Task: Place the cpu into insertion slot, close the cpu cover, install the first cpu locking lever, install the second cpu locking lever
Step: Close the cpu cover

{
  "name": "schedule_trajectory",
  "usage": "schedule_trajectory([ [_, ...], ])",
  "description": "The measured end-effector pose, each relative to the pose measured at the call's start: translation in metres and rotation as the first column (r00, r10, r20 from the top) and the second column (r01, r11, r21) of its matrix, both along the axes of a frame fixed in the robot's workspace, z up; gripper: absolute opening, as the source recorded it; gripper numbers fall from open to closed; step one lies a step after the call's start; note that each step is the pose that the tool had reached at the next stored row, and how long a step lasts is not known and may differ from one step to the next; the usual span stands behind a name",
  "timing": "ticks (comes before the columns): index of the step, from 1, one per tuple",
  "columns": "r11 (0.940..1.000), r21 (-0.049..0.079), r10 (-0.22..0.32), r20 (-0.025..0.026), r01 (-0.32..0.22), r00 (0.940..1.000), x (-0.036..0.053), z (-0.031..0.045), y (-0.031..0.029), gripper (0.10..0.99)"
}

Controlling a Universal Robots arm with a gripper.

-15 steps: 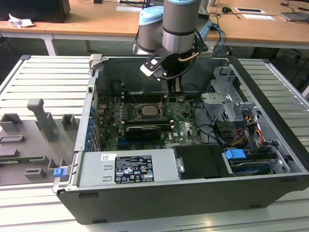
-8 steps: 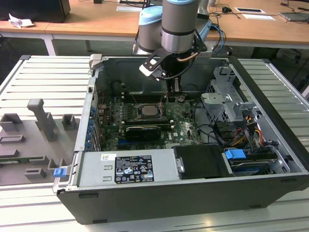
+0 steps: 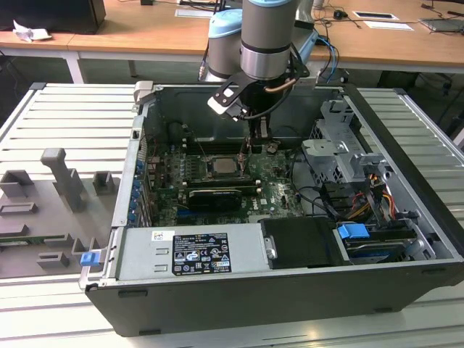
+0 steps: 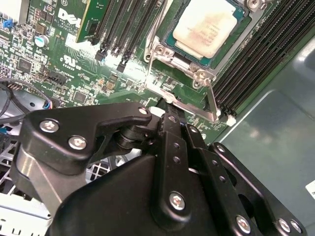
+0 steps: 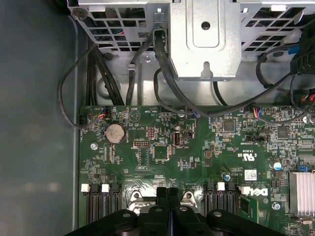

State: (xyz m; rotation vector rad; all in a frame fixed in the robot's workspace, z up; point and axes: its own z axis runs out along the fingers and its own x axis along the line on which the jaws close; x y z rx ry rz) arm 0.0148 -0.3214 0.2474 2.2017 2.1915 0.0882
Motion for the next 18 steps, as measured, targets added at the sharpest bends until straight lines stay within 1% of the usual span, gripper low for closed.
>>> schedule_trajectory([
  [12,1.0,0.0,0.0,0.0,0.0,1.0,-0.004,0.0,0.0,0.106],
  [18,1.0,0.0,0.0,0.0001,0.0,1.0,-0.0078,0.0,0.0,0.106],
])
